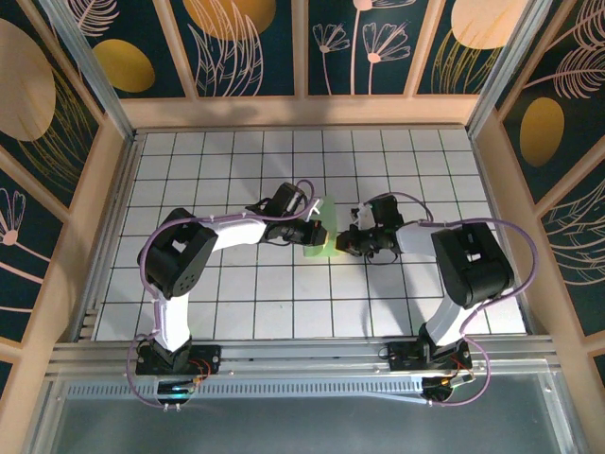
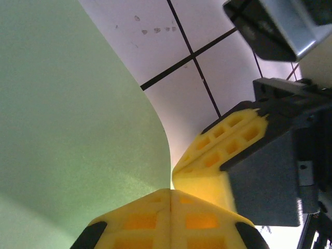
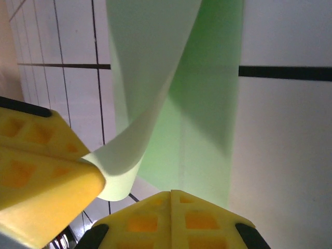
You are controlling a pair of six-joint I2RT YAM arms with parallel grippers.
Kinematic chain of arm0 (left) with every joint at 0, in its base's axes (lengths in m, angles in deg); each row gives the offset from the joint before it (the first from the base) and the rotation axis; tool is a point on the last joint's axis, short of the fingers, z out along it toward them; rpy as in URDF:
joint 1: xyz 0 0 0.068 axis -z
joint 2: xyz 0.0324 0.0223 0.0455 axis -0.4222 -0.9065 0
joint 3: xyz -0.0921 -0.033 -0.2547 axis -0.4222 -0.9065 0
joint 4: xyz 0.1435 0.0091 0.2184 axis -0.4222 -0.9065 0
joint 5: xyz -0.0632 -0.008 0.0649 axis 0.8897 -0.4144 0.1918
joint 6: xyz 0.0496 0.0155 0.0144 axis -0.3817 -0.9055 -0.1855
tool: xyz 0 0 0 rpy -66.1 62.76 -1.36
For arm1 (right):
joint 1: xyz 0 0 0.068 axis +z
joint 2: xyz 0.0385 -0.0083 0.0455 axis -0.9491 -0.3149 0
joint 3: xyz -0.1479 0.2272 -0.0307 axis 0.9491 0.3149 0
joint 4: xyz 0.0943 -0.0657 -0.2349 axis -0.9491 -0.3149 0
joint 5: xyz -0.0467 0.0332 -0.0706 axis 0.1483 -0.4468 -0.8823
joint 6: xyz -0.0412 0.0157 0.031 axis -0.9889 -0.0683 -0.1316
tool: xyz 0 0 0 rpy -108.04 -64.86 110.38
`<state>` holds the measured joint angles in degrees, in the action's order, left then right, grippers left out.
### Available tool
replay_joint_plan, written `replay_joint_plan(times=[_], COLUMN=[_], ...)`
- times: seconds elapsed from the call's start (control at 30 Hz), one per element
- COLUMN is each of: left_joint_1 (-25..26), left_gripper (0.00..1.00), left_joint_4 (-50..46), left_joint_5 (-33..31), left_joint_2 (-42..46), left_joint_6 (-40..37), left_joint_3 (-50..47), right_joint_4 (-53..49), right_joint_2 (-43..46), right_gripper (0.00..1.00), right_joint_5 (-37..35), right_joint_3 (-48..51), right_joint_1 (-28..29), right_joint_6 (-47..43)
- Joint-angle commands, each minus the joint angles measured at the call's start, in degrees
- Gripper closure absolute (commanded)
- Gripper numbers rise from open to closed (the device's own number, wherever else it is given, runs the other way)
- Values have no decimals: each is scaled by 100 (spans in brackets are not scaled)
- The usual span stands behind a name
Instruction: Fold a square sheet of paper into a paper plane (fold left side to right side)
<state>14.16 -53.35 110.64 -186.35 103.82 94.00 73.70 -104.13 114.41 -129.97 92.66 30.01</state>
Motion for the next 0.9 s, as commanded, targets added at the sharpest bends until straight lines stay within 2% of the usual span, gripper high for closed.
replay_joint_plan(times=[0.0, 0.37, 0.87], left_joint_1=[-71, -204, -513], left_gripper=[100, 100, 100], left_joint_4=[123, -436, -850], left_joint_5=[104, 18, -263], left_joint_2=[-63, -39, -62], left_joint_6=[54, -541, -830], left_joint_3=[-105, 53, 244], right_joint_4=[-43, -741, -806], right_joint_2=[-201, -406, -468], right_gripper=[100, 100, 100], right_joint_5=[-97, -657, -710], right_joint_3=[-160, -239, -265], right_joint_1=[89, 128, 129], right_joint_6=[-4, -337, -379])
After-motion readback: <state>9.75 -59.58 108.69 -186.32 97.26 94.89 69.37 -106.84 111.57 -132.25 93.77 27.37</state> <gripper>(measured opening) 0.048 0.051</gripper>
